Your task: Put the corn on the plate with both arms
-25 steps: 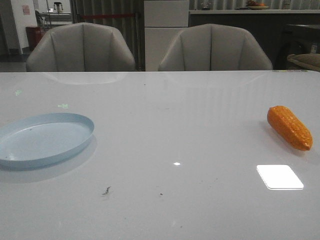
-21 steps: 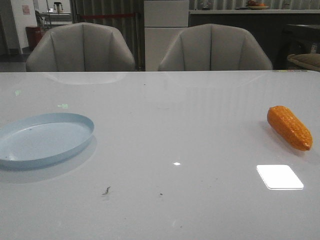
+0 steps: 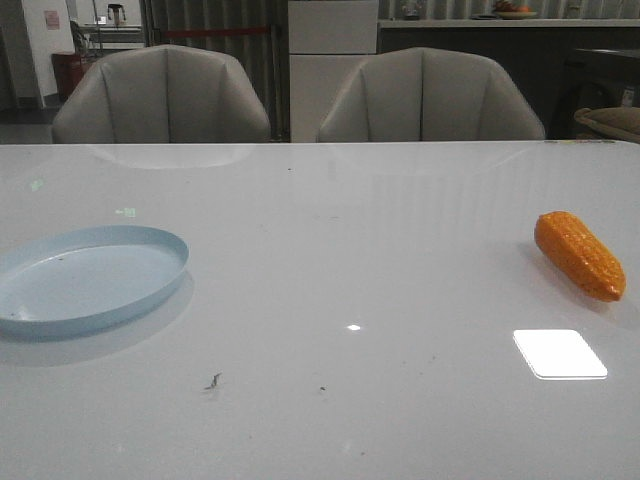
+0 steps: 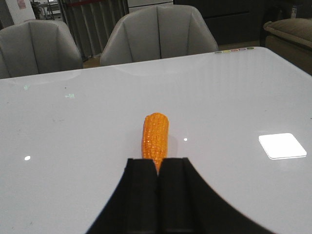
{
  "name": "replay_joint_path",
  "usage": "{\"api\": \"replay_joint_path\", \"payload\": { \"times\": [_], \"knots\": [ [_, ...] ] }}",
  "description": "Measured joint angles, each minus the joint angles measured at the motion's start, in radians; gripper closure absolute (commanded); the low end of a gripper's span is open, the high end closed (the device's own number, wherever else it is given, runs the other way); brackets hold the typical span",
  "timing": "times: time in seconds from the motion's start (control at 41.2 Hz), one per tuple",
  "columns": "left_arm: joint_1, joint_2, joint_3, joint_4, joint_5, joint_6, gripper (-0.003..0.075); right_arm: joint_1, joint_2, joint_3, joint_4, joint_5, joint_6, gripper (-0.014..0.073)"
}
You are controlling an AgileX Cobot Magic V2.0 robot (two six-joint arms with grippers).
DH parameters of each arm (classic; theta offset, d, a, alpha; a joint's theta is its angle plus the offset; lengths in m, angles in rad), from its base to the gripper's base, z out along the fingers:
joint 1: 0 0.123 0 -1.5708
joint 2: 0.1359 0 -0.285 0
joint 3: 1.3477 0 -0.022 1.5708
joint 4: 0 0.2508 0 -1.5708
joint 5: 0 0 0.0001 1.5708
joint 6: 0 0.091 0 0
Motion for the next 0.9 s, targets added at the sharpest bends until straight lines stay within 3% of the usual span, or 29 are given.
{"api": "replay_joint_path", "payload": {
  "times": [0.073,0.194,0.315,0.437,0.558,0.728,0.8,0.897],
  "knots": [
    [0.000,0.000,0.000,-0.029,-0.115,0.000,0.0627,0.000,0.000,0.000,0.000,-0.095,0.000,0.0538],
    [0.000,0.000,-0.138,-0.029,-0.057,0.000,0.0627,0.000,0.000,-0.114,0.009,-0.221,0.000,0.0537],
    [0.000,0.091,-0.392,0.103,0.021,0.000,0.0627,0.000,0.050,-0.429,0.009,-0.116,0.000,0.0537],
    [0.000,0.351,-0.609,0.137,0.043,0.000,0.0627,0.000,0.310,-0.658,0.009,-0.021,0.000,0.0537],
    [0.000,0.591,-0.655,0.139,0.062,0.000,0.0627,0.000,0.540,-0.696,0.009,0.009,0.001,0.0537],
    [0.000,0.854,-0.655,0.139,0.208,0.000,0.0599,0.000,0.807,-0.694,0.018,0.215,0.001,0.0532],
    [0.000,0.936,-0.655,0.139,0.281,0.000,0.0489,0.000,0.897,-0.694,0.020,0.246,0.001,0.0435],
    [0.000,1.018,-0.655,0.139,0.310,0.000,0.0297,0.000,0.978,-0.694,0.022,0.246,0.002,0.0176]
  ]
}}
